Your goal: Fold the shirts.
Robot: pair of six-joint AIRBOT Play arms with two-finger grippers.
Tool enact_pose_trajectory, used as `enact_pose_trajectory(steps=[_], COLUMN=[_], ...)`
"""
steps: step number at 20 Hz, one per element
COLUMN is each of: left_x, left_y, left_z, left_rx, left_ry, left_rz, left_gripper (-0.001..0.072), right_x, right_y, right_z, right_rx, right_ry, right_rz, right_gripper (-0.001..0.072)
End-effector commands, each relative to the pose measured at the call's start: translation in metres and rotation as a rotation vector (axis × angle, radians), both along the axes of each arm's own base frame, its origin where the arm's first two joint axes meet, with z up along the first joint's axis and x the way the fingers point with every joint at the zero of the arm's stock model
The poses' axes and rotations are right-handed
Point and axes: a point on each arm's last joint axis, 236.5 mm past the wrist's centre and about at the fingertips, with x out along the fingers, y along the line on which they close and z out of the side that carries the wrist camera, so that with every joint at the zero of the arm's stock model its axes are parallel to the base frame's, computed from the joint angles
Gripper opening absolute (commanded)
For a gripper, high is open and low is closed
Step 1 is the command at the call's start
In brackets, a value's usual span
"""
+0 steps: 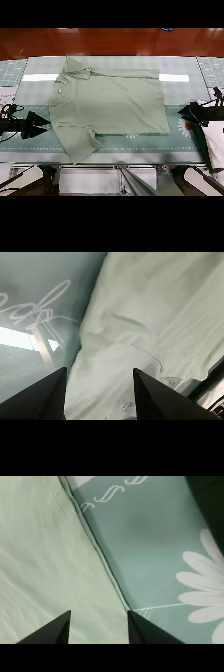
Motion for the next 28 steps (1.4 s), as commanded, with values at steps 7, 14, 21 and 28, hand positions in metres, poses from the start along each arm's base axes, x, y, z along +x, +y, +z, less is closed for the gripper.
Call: enact_pose_trajectory(steps=[7, 14, 21, 28], left_x=[0.002, 0.02, 0.03, 0.034], left_y=[-0.022, -0.041, -0.037, -0.037], left_z=[-0.033, -0.039, -0.028, -0.028], left_rx=[-0.007, 0.05, 0.056, 0.059], left_ry=[0.115, 0.097, 0.061, 0.051], left_rz=[-0.02, -0.092, -0.118, -0.108], left_gripper=[0.0505, 0.0028, 0.0029, 0.0028], right_x=[-0.007, -0.014, -0.06, -0.07], right_y=[0.011, 0.005, 0.019, 0.028], right_z=[0.001, -0.005, -0.036, -0.051], right_rx=[0.029, -0.011, 0.045, 0.093], right_ry=[-0.006, 0.012, 0.218, 0.269], right_rz=[0.047, 0.075, 0.025, 0.021], right_gripper=[0.0417, 0.0417, 0.0417, 0.0417])
